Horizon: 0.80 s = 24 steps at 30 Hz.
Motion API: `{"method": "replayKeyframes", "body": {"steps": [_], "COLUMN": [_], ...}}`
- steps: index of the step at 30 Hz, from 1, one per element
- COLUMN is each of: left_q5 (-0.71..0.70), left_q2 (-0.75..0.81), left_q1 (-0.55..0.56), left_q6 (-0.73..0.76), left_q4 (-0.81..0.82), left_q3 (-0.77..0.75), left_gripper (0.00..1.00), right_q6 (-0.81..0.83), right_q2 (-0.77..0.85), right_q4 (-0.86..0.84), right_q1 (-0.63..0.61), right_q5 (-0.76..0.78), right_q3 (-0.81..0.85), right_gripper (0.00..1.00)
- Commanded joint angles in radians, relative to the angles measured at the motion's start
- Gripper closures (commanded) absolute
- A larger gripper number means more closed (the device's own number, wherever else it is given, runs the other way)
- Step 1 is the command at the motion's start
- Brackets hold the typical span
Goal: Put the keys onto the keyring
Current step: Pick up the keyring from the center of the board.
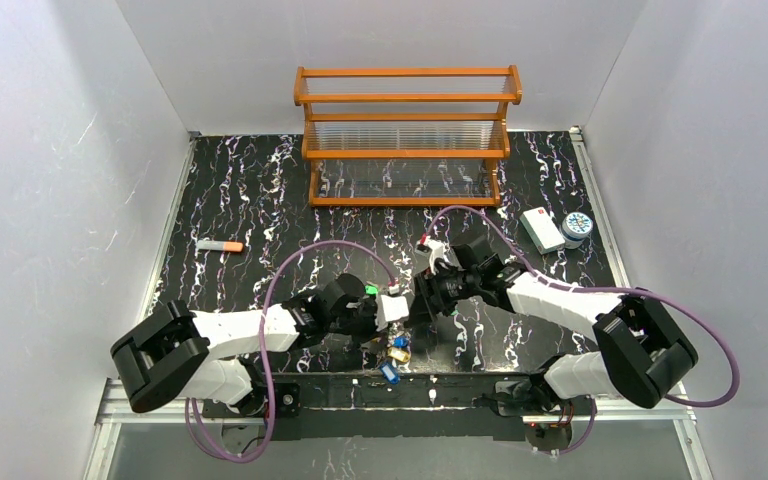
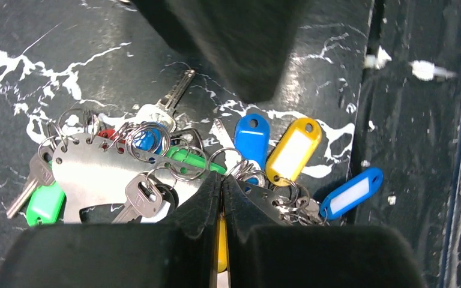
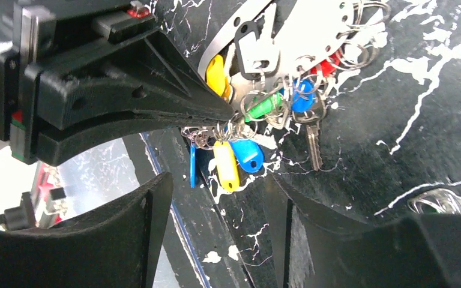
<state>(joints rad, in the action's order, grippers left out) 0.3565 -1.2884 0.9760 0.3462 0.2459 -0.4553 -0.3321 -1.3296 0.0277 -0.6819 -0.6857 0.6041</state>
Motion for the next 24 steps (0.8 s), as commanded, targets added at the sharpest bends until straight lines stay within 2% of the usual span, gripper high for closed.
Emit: {"method": "replayKeyframes", "body": {"steps": [1, 5, 9, 12, 20, 24], "left_q5": [-0.071, -0.099, -0.094, -0.064, -0.022, -0.013], "left_q2": [0.011, 0.031, 0.051, 0.064, 0.079, 0.071], "left_q1": [-0.005, -0.005, -0.005, -0.005, -0.005, -0.005], "left_q6": [-0.242, -0.337, -0.404, -0.411, -0.408, -0.411], "left_q4": [0.069, 0.136, 0.178, 0.204, 0.214, 0.214], "left_q3": [-0.028, -0.006, 0.011, 0.024, 0.027, 0.027], "left_gripper": [1.00, 1.00, 1.00, 1.00, 1.00, 1.00], "right_q6": [0.053, 0.072, 0.084, 0.094, 0.098, 0.099], "right_q2": [0.009, -0.025, -0.060, -0.088, -0.108, -0.082], "right_q4": [-0.066, -0.088, -0.113, -0.117, -0.111, -0.114], "right_q1": [-0.050, -0.072, -0.097, -0.111, -0.114, -0.113], "right_q5": [0.040, 0.064, 0.080, 0.093, 0.097, 0.088], "right_q3": [-0.003, 0.003, 0.014, 0.032, 0.064, 0.067], "right_gripper": [0.35, 0.43, 0.45, 0.46, 0.62, 0.67]}}
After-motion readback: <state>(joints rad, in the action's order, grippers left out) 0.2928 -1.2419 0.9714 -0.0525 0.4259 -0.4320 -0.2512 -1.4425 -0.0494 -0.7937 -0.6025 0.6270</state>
